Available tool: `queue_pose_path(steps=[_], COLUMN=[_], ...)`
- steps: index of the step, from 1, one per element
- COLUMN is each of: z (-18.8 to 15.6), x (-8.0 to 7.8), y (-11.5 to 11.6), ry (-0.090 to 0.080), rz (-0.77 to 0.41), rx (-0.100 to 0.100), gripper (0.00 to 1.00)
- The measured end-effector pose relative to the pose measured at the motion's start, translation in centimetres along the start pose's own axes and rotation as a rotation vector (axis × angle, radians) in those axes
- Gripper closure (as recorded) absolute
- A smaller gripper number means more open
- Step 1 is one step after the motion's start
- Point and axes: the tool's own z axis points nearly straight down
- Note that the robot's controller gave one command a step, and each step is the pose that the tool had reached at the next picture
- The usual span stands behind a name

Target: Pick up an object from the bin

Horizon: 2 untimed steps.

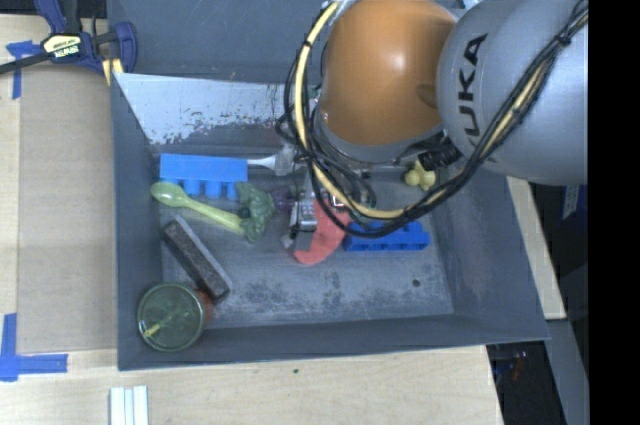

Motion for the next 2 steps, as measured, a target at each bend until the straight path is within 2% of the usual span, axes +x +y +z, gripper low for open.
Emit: queue_pose_path(steps=[1, 2], z=[0.0, 6.1], x=[0.0, -1.0], y=[0.0, -0.4], ry=[0.000, -0.005], rz=[0.000, -0.105], rx=[0.000, 0.000], gripper=[0.00, 0.00])
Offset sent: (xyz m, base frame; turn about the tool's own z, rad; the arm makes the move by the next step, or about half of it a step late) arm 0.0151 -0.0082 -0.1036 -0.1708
